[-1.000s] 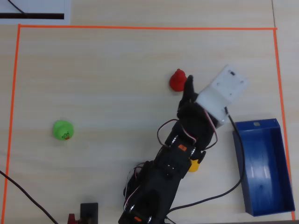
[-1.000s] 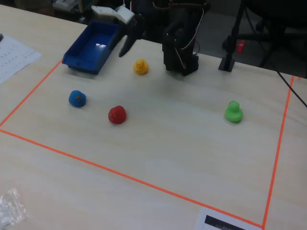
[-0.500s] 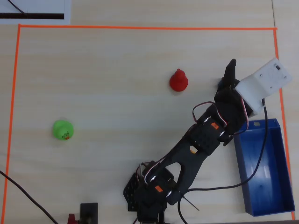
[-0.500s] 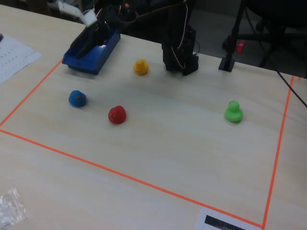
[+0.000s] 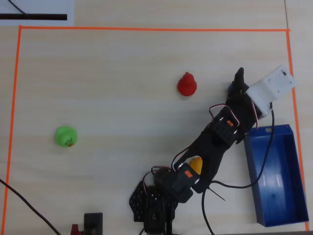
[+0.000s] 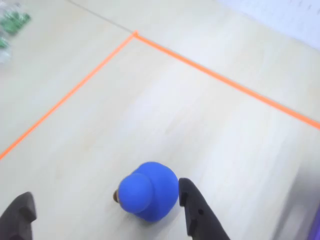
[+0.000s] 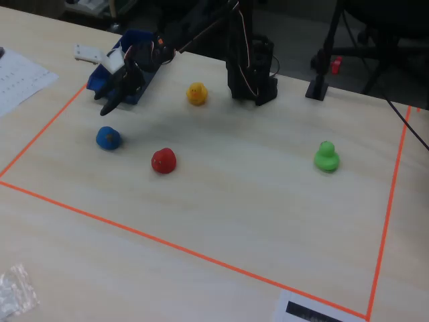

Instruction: Grasp blue duck and put it into box.

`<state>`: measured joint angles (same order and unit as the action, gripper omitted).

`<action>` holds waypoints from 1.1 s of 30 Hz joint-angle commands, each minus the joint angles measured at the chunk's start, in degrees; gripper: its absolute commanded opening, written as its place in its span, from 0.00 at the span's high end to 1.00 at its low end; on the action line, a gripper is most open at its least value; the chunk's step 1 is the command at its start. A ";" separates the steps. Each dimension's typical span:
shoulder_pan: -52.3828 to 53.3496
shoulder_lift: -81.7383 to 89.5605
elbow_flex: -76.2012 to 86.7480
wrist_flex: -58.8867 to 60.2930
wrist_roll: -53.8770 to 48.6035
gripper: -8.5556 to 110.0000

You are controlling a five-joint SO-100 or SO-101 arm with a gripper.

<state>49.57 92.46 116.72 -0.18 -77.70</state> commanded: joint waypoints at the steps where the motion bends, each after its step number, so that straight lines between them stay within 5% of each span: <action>1: 0.35 -1.67 -3.16 -3.69 0.44 0.60; 29: -0.88 -18.28 -5.36 -11.78 0.09 0.61; 33: -1.23 -18.98 -5.36 -12.04 0.09 0.68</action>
<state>49.04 72.86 112.32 -10.63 -77.17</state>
